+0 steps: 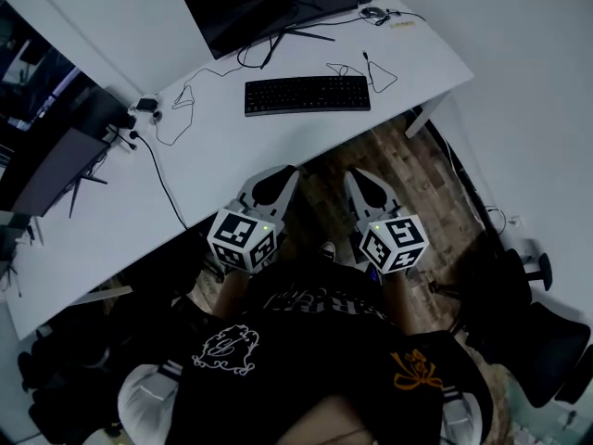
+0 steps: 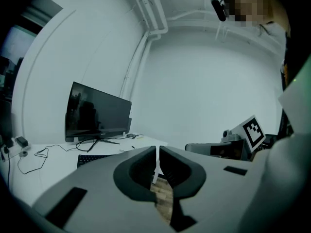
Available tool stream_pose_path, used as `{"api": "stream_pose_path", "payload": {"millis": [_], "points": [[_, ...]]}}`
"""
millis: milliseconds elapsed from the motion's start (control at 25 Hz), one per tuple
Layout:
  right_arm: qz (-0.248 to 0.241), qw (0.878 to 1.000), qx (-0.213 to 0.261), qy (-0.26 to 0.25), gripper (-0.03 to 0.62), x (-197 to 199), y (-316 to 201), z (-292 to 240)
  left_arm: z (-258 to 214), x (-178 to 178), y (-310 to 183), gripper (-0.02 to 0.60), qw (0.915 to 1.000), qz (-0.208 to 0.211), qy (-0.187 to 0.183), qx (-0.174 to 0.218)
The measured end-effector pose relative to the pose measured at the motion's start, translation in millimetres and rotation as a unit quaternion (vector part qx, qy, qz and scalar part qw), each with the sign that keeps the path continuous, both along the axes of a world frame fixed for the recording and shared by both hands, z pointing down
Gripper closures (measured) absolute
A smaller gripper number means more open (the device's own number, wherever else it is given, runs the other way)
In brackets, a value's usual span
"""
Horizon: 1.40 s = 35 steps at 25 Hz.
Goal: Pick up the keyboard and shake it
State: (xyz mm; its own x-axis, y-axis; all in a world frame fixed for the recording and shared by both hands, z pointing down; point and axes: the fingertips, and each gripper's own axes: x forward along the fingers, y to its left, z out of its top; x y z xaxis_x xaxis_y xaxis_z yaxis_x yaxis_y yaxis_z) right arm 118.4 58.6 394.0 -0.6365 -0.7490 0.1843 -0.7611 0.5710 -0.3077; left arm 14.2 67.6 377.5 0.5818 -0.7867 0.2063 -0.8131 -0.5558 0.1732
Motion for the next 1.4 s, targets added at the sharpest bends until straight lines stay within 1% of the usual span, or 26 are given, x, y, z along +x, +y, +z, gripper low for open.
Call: {"api": "stream_pose_path", "payload": {"millis": [160,320,480,600,720,840,1000,1160,1280,1400], "points": [[-0.017,1.0,-0.008,-0.005,0.58,15,-12,7,5,15,-12,0.547,0.9997,-0.022,-0.005,-0.008],[-0.028,0.999,-0.02,-0.017,0.58,22,-18,16,10,20,-15,0.546,0.999,-0.039,-0.015,-0.015],[-0.04,0.998,-0.034,-0.026,0.58,20,-22,25,14,17,-15,0.548,0.9982,-0.053,-0.014,-0.025],[-0.047,0.997,-0.044,-0.034,0.58,17,-22,32,23,11,-14,0.546,0.9969,-0.062,-0.027,-0.042],[-0.045,0.997,-0.05,-0.038,0.58,15,-24,36,29,6,-18,0.548,0.9958,-0.066,-0.038,-0.051],[-0.035,0.997,-0.052,-0.04,0.58,17,-31,39,32,4,-28,0.546,0.996,-0.063,-0.038,-0.052],[-0.015,0.998,-0.053,-0.039,0.58,22,-51,44,37,3,-50,0.546,0.9967,-0.051,-0.036,-0.052],[-0.004,0.998,-0.054,-0.03,0.58,24,-81,49,38,-2,-83,0.546,0.9974,-0.046,-0.027,-0.048],[0.006,0.998,-0.058,-0.02,0.58,22,-111,56,43,-13,-111,0.546,0.9973,-0.045,-0.027,-0.051],[0.021,0.998,-0.061,-0.006,0.58,20,-145,67,53,-31,-143,0.546,0.9966,-0.046,-0.03,-0.061]]}}
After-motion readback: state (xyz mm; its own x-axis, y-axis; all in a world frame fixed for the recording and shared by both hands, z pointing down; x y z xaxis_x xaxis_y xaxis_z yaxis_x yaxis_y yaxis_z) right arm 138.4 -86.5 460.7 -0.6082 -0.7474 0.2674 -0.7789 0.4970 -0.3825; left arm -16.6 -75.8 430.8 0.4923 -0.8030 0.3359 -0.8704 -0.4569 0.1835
